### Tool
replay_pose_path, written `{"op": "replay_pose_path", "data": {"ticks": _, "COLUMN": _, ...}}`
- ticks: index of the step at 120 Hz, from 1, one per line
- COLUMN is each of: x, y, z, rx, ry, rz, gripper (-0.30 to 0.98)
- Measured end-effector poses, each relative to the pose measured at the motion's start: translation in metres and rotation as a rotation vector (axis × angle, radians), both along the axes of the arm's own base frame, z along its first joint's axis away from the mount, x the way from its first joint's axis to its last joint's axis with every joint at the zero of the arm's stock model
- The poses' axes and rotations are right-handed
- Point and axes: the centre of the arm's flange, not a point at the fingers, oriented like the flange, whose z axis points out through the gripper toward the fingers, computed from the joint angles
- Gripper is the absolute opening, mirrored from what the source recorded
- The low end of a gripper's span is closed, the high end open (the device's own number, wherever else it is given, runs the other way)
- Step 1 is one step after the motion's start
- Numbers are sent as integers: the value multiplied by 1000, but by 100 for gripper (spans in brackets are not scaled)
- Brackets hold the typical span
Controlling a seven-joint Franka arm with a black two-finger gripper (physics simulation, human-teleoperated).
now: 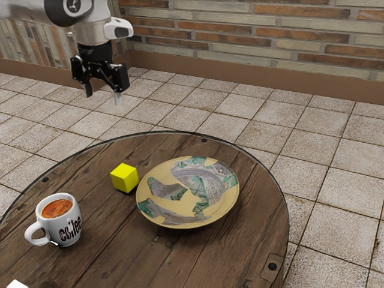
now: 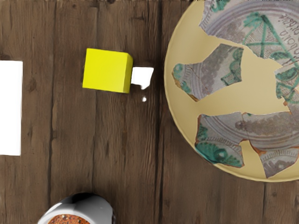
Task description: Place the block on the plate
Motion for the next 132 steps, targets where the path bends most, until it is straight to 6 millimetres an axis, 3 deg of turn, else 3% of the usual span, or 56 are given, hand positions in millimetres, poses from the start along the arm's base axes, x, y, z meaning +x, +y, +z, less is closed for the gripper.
{"op": "replay_pose_path", "data": {"ticks": 24, "x": 1, "y": -8, "z": -3, "rx": 32, "ry": -1, "rz": 6, "gripper": 69}}
{"op": "replay_pose_path", "data": {"ticks": 38, "x": 8, "y": 3, "z": -45, "rx": 49, "ry": 58, "rz": 31, "gripper": 69}}
{"op": "replay_pose_path", "data": {"ticks": 69, "x": 31, "y": 76, "z": -145, "rx": 53, "ry": 122, "rz": 149, "gripper": 69}}
{"op": "replay_pose_path", "data": {"ticks": 83, "x": 48, "y": 85, "z": -191, "rx": 53, "ry": 139, "rz": 155, "gripper": 69}}
{"op": "replay_pose_path", "data": {"ticks": 132, "x": 77, "y": 113, "z": -276, "rx": 17, "ry": 118, "rz": 117, "gripper": 69}}
